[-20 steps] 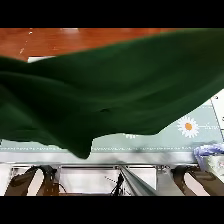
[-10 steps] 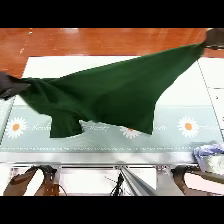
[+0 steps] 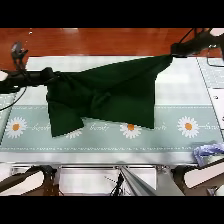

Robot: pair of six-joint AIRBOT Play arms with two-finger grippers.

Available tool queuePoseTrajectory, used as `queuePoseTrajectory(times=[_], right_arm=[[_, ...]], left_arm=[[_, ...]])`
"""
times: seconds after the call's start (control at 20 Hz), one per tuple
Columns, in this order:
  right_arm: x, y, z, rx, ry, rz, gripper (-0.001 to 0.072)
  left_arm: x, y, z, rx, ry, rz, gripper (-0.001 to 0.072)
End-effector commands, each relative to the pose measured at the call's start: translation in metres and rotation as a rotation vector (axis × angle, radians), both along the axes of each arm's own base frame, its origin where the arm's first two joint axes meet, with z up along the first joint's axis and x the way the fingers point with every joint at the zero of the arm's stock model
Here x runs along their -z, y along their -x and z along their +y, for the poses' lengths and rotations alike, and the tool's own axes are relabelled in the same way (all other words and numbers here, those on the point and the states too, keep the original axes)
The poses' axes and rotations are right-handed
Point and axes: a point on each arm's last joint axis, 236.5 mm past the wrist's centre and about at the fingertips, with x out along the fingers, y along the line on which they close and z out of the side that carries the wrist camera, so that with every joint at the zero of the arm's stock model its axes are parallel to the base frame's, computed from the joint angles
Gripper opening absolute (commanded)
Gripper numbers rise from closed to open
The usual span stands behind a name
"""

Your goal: Fold the shirts.

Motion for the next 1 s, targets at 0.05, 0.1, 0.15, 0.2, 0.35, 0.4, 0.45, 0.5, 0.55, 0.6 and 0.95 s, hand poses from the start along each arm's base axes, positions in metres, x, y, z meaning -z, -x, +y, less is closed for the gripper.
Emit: queuePoseTrajectory(times=[0.05,0.1,0.15,0.2,0.35,0.4,0.45,0.5,0.55,0.6,0.95], right_arm=[[0.066,-0.001,0.005,0.058,-0.064,0.151,0.0016],[0.074,0.001,0.005,0.064,-0.069,0.175,0.0016],[0.078,0.002,0.006,0.068,-0.074,0.19,0.0023],[0.079,0.003,0.008,0.068,-0.082,0.193,0.0167],[0.053,0.007,0.02,0.053,-0.145,0.175,0.0468],[0.04,0.013,0.018,0.037,-0.133,0.169,0.0468],[0.025,0.021,0.011,0.018,-0.103,0.165,0.0468],[0.014,0.032,0.0,0.015,-0.055,0.17,0.0468],[0.006,0.045,-0.017,0.026,0.013,0.192,0.0468],[0.004,0.058,-0.035,0.039,0.086,0.227,0.0468],[0.05,0.108,-0.031,0.033,-0.192,0.445,0.0499]], left_arm=[[0.063,-0.024,0.009,-0.05,-0.035,0.056,0.0028],[0.069,-0.024,0.009,-0.05,-0.035,0.069,0.0028],[0.072,-0.024,0.009,-0.05,-0.035,0.073,0.0028],[0.07,-0.024,0.012,-0.055,-0.035,0.07,0.0033],[0.062,-0.019,0.041,0.02,-0.136,0.086,0.0568],[0.057,-0.011,0.06,0.048,-0.179,0.121,0.06],[0.054,0.0,0.081,0.059,-0.207,0.17,0.0599],[0.054,0.016,0.105,0.038,-0.217,0.247,0.0599],[0.059,0.034,0.125,0.002,-0.205,0.328,0.0599],[0.066,0.054,0.139,-0.031,-0.172,0.408,0.0599],[0.129,0.105,0.135,-0.02,-0.012,0.625,0.0618]])
